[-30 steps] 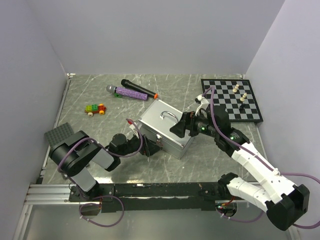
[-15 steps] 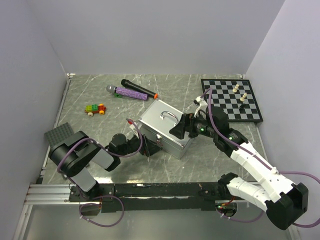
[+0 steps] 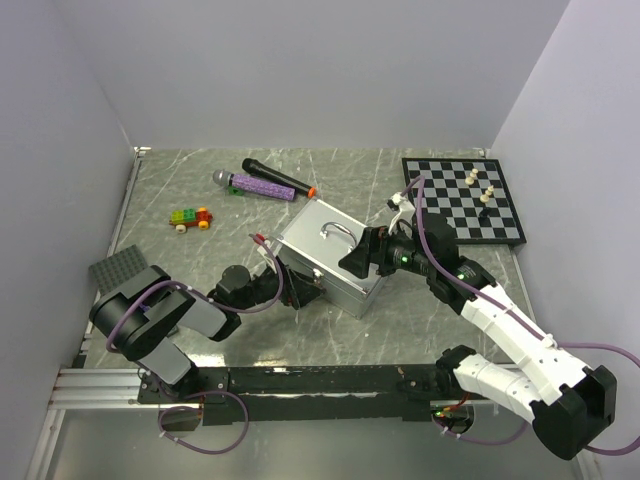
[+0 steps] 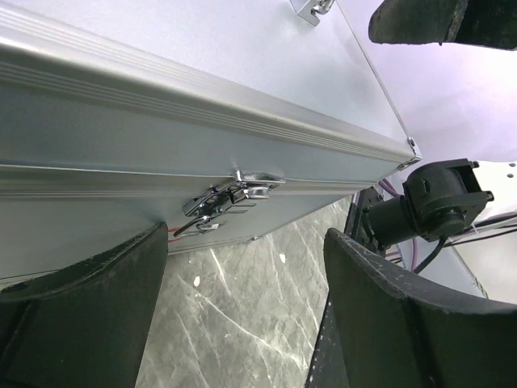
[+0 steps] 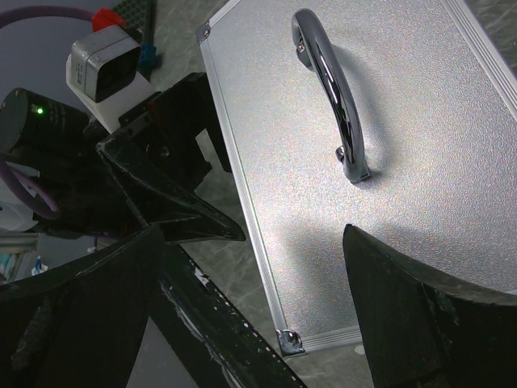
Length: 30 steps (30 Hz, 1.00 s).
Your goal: Organize the medicine kit
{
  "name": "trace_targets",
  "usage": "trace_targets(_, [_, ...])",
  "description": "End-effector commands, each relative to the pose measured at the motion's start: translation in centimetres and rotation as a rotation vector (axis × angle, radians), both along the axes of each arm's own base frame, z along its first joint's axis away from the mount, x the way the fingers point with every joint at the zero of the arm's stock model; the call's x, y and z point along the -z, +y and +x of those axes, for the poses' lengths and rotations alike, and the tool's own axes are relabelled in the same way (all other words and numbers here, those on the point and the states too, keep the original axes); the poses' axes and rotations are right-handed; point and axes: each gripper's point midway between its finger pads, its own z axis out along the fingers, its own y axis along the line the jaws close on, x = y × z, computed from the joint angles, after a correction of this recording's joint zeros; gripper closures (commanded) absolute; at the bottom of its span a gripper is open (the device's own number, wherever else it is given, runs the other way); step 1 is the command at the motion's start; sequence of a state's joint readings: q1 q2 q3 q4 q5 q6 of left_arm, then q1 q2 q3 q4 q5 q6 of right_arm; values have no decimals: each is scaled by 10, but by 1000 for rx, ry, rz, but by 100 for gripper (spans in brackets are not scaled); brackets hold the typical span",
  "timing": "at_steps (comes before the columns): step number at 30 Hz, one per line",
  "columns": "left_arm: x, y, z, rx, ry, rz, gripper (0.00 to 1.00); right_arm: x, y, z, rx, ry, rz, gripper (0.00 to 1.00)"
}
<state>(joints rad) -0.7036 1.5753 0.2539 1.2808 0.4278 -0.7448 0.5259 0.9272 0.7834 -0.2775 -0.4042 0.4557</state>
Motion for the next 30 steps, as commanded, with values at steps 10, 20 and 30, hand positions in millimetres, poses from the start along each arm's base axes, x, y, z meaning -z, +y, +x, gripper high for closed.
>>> trace_targets(10, [-88,-6,-2,24,-286,-248,25,-9,2,0,-4,-28,21,3])
trace_targets(20, [-87,-9,-11,47,-285,-224,28,-7,3,1,-5,-23,18,2])
trace_targets(30, [-95,-2,-17,33,-290,-232,30,-7,3,1,-1,-22,15,3])
